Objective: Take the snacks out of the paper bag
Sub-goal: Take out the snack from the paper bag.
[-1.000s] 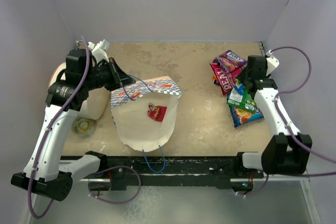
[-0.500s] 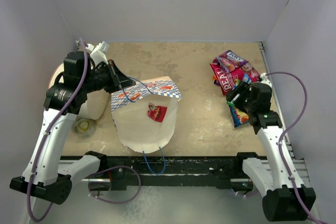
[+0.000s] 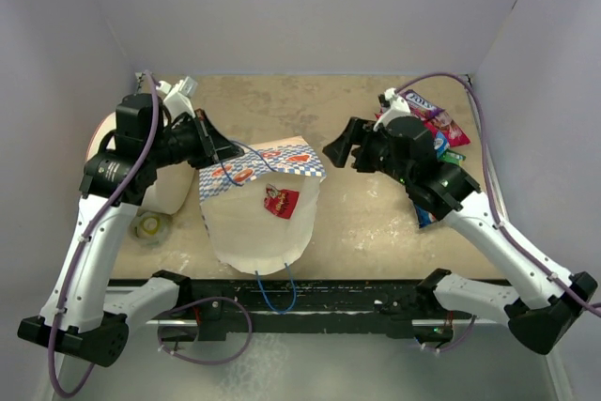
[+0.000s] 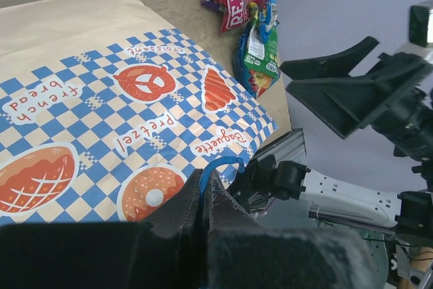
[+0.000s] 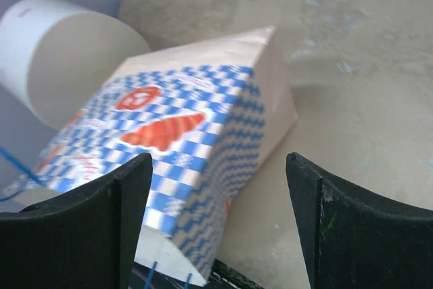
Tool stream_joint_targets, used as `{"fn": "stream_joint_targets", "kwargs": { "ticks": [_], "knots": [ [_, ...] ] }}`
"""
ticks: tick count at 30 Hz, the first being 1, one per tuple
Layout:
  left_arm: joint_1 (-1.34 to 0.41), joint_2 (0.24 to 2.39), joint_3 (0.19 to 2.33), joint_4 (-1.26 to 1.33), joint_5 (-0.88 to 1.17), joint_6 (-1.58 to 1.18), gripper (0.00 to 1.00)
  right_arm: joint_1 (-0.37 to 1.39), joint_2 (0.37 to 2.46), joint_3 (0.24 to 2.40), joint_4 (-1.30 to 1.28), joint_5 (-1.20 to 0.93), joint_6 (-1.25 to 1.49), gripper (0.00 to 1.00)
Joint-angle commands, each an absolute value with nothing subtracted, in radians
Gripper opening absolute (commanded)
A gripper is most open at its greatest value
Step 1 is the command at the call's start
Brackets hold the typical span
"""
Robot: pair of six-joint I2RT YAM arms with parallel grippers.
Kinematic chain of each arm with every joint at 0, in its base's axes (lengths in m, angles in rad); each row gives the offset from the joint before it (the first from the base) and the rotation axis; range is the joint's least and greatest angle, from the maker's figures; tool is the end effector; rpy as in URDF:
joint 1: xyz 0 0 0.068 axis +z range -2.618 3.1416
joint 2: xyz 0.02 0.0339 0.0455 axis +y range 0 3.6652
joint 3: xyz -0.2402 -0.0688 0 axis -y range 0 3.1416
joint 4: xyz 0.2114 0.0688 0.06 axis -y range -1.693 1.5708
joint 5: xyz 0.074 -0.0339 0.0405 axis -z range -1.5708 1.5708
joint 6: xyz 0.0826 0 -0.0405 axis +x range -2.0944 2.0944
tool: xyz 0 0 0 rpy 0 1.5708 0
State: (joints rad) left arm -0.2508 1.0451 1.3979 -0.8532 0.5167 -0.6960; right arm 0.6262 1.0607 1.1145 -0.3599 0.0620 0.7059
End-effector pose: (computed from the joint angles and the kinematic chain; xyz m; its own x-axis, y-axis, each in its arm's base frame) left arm 0.1885 -0.0904 0.3807 -0.7642 -0.3797 -0.5214 0.1898 0.6401 -0.7444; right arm 0.2135 0.1481 0.3473 -0.5342 0.4127 -0.7378 -0.2503 0.7564 0.6044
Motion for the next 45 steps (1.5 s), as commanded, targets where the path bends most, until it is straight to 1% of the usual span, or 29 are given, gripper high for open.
{"fn": "stream_joint_targets", "kwargs": {
  "ticks": [1,4,7,15,19,26,32,35,37,39,43,45],
  "knots": [
    [-0.246,1.018,1.387,-0.816,0.531,-0.707,0.0,0.728,1.094,1.273,-0.315,0.162,0.611,0.82],
    [-0.246,1.013,1.381,-0.816,0.528,-0.71,0.0,0.817,1.127,1.34,-0.321,0.18,0.508,0.82],
    [-0.246,1.01,1.381,-0.816,0.519,-0.713,0.0,0.952,1.163,1.371,-0.329,0.235,0.422,0.82],
    [-0.246,1.003,1.383,-0.825,0.5,-0.718,0.0,1.332,1.321,1.361,-0.296,0.372,0.201,0.84],
    [-0.246,1.0,1.384,-0.831,0.492,-0.718,0.0,1.431,1.396,1.351,-0.268,0.393,0.121,0.85],
    [-0.247,1.002,1.387,-0.836,0.488,-0.716,0.0,1.469,1.458,1.263,-0.206,0.44,-0.019,0.84],
    [-0.246,1.008,1.398,-0.833,0.495,-0.712,0.0,1.469,1.555,1.222,-0.199,0.562,-0.068,0.83],
    [-0.247,1.009,1.407,-0.827,0.509,-0.704,0.0,1.468,1.63,1.237,-0.198,0.613,-0.101,0.79],
    [-0.246,1.012,1.417,-0.825,0.514,-0.696,0.0,1.465,1.677,1.239,-0.15,0.695,-0.134,0.73],
    [-0.246,1.016,1.428,-0.825,0.519,-0.688,0.0,1.455,1.721,1.248,-0.123,0.734,-0.156,0.68],
    [-0.247,1.02,1.439,-0.817,0.538,-0.68,0.0,1.414,1.791,1.265,-0.052,0.745,-0.168,0.61],
    [-0.246,1.02,1.438,-0.808,0.553,-0.678,0.0,1.392,1.822,1.257,-0.003,0.737,-0.18,0.6]
  ]
}}
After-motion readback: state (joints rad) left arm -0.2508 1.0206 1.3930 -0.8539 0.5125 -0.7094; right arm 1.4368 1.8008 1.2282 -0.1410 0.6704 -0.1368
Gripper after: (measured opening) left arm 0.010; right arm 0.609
